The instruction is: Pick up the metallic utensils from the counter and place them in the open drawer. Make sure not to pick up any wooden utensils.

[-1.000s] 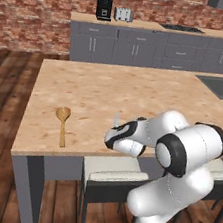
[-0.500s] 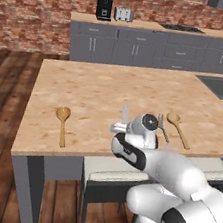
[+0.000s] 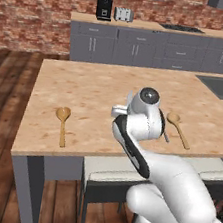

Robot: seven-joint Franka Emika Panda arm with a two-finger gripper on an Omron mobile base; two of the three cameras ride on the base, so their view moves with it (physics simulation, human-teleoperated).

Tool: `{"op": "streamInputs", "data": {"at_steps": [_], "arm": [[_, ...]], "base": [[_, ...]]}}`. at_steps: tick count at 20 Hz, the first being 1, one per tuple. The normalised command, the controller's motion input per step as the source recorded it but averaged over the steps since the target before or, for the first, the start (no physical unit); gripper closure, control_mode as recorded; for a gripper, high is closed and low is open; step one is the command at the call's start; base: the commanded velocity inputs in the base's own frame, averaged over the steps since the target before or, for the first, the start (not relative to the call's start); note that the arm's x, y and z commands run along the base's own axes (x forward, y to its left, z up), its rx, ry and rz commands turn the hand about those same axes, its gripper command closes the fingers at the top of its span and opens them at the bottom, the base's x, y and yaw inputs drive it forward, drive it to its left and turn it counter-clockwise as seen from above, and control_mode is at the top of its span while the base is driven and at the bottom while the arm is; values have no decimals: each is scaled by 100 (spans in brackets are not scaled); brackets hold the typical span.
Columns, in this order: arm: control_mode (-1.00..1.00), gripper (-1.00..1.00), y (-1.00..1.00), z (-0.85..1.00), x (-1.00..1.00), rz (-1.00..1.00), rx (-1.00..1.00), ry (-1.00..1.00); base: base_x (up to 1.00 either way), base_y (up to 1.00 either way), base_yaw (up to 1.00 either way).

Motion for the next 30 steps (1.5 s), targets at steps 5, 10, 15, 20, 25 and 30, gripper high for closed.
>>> {"op": "streamInputs", "data": {"at_steps": [5, 10, 15, 20, 25, 30], "arm": [[100, 100, 3, 2, -80, 1, -1, 2], [100, 100, 0, 0, 0, 0, 0, 0], [100, 100, 0, 0, 0, 0, 0, 0], [100, 100, 0, 0, 0, 0, 0, 0], [100, 100, 0, 0, 0, 0, 0, 0], [100, 100, 0, 0, 0, 0, 0, 0]], "base": [[-20, 11, 2], [-100, 95, 14], [-67, 100, 4], [-10, 100, 0], [23, 100, -3], [81, 100, -16]]}}
